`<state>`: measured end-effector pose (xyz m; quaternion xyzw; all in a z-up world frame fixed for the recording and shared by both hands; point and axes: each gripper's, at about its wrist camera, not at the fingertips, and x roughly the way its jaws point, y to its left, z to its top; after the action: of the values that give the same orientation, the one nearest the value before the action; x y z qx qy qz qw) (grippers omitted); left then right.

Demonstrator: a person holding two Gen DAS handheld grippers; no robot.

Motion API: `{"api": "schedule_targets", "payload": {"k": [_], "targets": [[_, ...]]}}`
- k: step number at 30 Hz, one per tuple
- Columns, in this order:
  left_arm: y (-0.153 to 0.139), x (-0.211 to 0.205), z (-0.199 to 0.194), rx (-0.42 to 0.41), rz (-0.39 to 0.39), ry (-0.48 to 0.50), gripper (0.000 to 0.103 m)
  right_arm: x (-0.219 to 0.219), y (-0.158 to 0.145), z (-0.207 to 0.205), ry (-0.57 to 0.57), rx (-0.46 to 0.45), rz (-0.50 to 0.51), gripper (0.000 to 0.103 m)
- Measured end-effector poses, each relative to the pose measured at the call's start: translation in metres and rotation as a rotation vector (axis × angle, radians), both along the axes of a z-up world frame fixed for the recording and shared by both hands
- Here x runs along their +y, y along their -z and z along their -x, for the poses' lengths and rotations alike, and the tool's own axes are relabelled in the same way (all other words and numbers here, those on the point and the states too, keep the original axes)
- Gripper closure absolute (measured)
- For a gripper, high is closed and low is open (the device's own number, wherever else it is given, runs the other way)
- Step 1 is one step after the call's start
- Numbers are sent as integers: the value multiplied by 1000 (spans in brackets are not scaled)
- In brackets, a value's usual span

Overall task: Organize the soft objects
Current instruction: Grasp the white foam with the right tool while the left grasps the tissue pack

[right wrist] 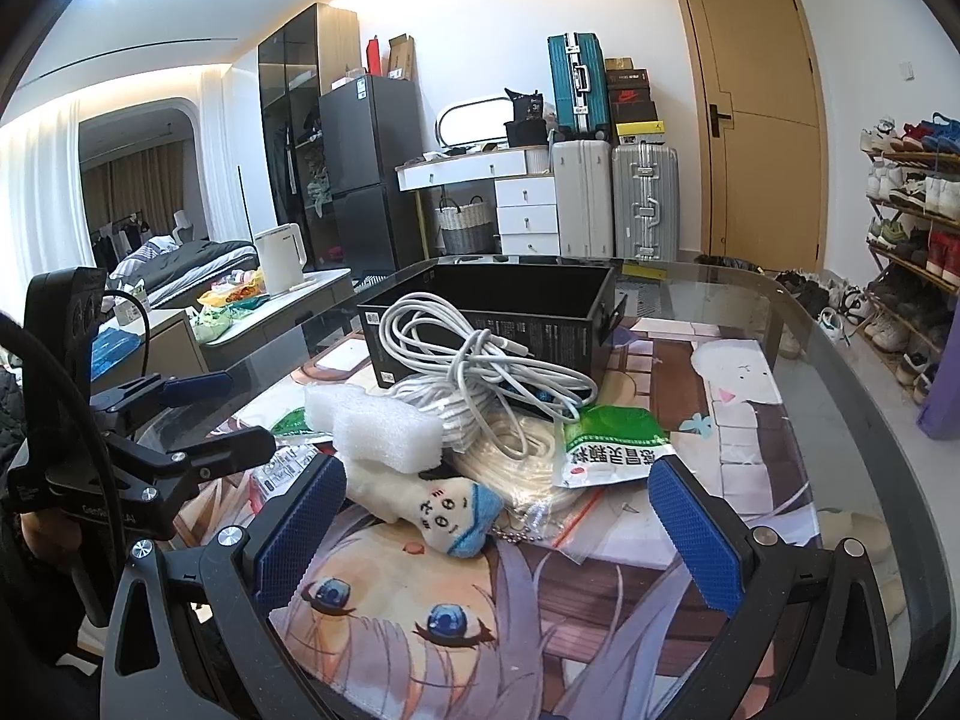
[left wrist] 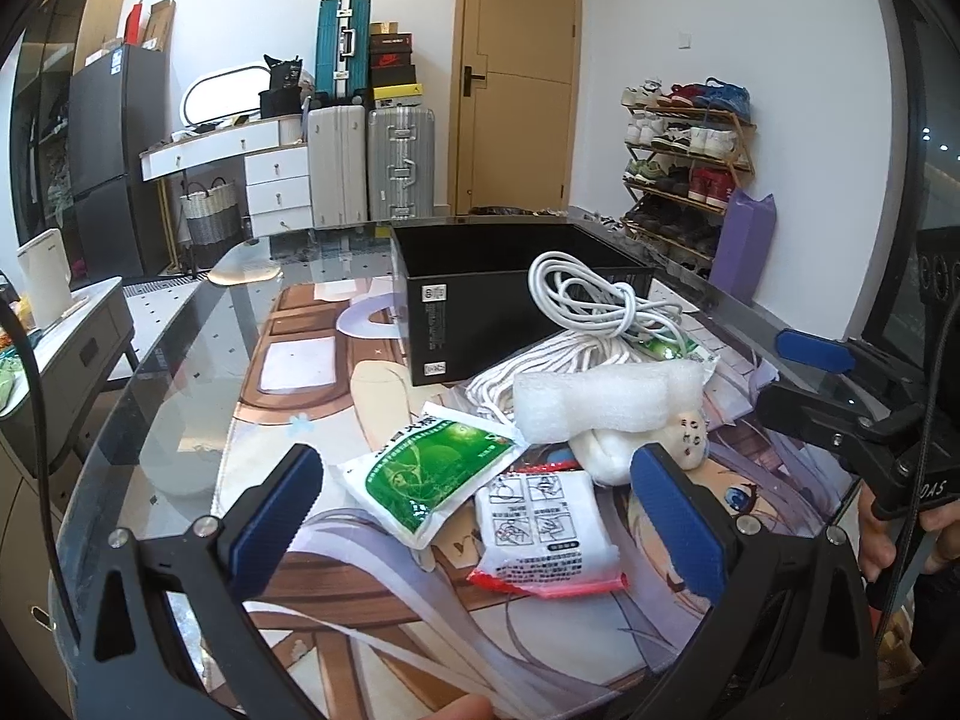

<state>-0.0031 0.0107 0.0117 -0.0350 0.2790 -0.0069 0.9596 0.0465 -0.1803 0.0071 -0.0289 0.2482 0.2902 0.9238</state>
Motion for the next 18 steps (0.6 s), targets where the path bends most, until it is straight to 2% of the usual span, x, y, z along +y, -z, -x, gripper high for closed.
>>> {"api": "schedule_targets", "payload": {"k": [3, 8, 16, 18], "targets": [[1, -5, 0, 9, -16, 16, 0, 8, -1, -6, 1, 43, 24, 1], [5, -12, 1, 22, -59, 30, 0, 20, 0, -11, 9, 52, 52, 1], [9, -8, 4, 36, -68, 24, 0, 44, 1, -17, -26, 86, 66, 1], [10, -6, 5, 38, -63, 26, 0, 49, 2, -19, -38, 96, 61, 4]]}}
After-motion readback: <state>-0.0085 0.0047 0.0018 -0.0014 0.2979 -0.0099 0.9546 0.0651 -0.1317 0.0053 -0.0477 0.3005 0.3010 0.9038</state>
